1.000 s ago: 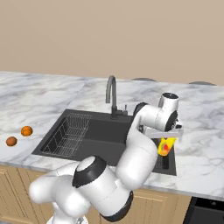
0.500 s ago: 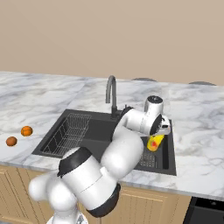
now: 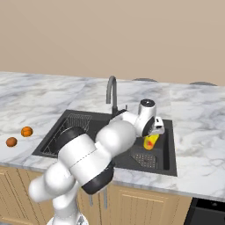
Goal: Remove the tangerine and orange from the sink. Then move the bowl and cup from the counter to the sink for washing.
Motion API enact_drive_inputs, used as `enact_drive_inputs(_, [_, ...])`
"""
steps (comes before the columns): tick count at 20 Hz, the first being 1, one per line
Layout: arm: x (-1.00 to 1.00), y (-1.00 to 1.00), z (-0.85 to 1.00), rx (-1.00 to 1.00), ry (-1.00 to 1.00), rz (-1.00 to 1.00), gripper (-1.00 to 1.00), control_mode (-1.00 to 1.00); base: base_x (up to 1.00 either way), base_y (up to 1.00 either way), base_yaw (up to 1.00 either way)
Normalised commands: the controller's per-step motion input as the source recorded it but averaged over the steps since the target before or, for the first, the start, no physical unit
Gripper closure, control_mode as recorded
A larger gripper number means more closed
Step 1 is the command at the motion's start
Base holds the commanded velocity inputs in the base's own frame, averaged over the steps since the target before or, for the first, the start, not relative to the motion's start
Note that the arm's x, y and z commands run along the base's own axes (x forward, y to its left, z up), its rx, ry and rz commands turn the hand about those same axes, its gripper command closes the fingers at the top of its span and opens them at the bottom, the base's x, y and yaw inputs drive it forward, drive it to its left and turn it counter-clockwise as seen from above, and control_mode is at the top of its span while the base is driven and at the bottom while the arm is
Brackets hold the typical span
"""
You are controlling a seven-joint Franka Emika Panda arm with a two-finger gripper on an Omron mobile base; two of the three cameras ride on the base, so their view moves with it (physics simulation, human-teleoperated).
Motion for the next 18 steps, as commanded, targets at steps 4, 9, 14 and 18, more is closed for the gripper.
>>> enact_drive_inputs(4, [0.31,0.03,-0.2,0.0,0.0,0.07,1.0,-1.0,0.0,0.0,0.0])
enact_drive_inputs(9, [0.17,0.0,-0.25,0.0,0.0,0.08,1.0,-1.0,0.0,0.0,0.0])
enact_drive_inputs(14, [0.25,0.0,-0.25,-0.01,0.0,0.07,1.0,-1.0,0.0,0.0,0.0])
enact_drive_inputs(18, [0.29,0.0,-0.24,-0.05,0.0,0.06,1.0,-1.0,0.0,0.0,0.0])
